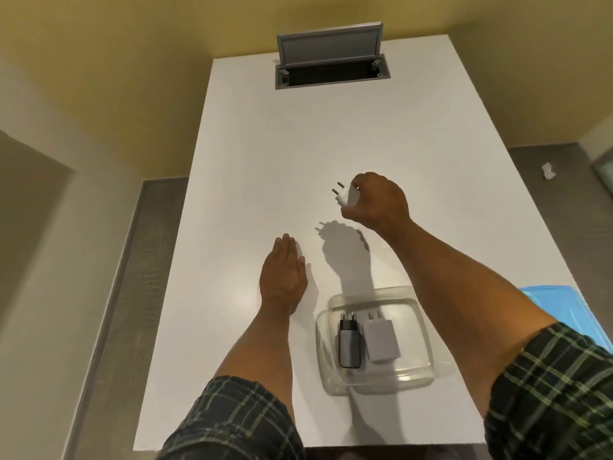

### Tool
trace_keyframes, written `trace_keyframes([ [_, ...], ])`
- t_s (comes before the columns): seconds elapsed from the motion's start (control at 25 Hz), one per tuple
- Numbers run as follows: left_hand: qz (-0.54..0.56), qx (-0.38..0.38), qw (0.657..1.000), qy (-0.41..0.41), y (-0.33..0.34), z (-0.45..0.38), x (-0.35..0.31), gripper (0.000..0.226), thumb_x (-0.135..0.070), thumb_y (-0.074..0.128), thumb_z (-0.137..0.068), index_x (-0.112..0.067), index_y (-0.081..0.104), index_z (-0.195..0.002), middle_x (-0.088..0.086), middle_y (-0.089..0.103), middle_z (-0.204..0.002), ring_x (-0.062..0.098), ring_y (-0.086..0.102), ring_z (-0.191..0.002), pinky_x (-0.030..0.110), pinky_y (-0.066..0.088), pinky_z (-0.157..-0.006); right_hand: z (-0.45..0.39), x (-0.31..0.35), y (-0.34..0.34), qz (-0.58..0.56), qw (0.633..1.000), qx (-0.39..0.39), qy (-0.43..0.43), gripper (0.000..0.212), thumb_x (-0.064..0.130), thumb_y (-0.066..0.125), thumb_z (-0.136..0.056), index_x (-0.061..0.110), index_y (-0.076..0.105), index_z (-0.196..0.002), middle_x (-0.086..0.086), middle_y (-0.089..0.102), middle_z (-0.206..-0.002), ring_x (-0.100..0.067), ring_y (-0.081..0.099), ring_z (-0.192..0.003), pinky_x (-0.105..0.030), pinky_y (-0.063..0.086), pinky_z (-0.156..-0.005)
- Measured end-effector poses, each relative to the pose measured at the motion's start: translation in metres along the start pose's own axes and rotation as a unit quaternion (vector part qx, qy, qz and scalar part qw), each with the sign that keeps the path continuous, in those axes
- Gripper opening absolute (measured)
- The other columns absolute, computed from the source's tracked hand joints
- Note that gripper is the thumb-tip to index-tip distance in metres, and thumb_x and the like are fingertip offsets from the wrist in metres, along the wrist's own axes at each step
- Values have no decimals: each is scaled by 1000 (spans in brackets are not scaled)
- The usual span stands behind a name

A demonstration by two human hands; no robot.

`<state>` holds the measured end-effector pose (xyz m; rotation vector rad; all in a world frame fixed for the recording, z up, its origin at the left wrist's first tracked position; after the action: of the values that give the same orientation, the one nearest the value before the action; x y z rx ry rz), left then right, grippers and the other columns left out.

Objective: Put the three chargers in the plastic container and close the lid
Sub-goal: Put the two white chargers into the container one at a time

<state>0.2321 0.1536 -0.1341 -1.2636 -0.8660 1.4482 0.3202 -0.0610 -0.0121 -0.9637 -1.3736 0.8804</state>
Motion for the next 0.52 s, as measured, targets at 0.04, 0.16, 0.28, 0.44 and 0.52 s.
trace_keyframes([
  [0.04,-4,5,1000,8,4,17,-4,58,-31,24,-111,-7,19,-164,6,14,-173,20,9,-161,31,12,-131,13,-2,-4,-7,1000,0,7,40,44,70,-70,13,64,-95,-2,64,-90,-28,63,-79,-35,53,-67],
  [0.16,4,18,1000,14,15,63,-8,58,-29,26,-111,-4,18,-163,9,12,-173,23,7,-162,31,8,-131,52,-7,-9,-44,999,4,19,53,44,69,-72,20,60,-119,0,67,-102,-26,65,-90,-32,49,-70],
  [0.28,16,42,999,-5,29,100,-3,59,-28,26,-111,-3,12,-163,10,6,-173,23,3,-162,30,5,-131,87,-14,-9,-56,998,20,17,67,46,69,-72,30,53,-135,1,67,-110,-23,64,-100,-32,47,-76],
  [0.44,20,76,997,2,46,143,-7,61,-28,24,-111,-5,5,-164,9,-2,-173,22,-1,-162,32,6,-131,127,-32,-11,-62,996,50,39,60,49,68,-64,35,59,-121,9,62,-92,-20,64,-87,-28,43,-67],
  [0.52,7,94,996,3,53,157,-9,62,-30,23,-112,-7,0,-164,8,-6,-173,22,-3,-162,34,7,-131,145,-41,-12,-60,996,57,40,57,50,68,-62,35,58,-116,10,60,-87,-19,60,-79,-28,40,-64],
])
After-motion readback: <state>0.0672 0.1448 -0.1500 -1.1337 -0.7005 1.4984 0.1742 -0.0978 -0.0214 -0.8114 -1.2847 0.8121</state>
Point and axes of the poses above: each hand's wrist, its own z-axis away from the middle knuckle, its own y-axis out of the palm, x = y × z, the point moved 10 cm from there along -z, towards the middle knuckle
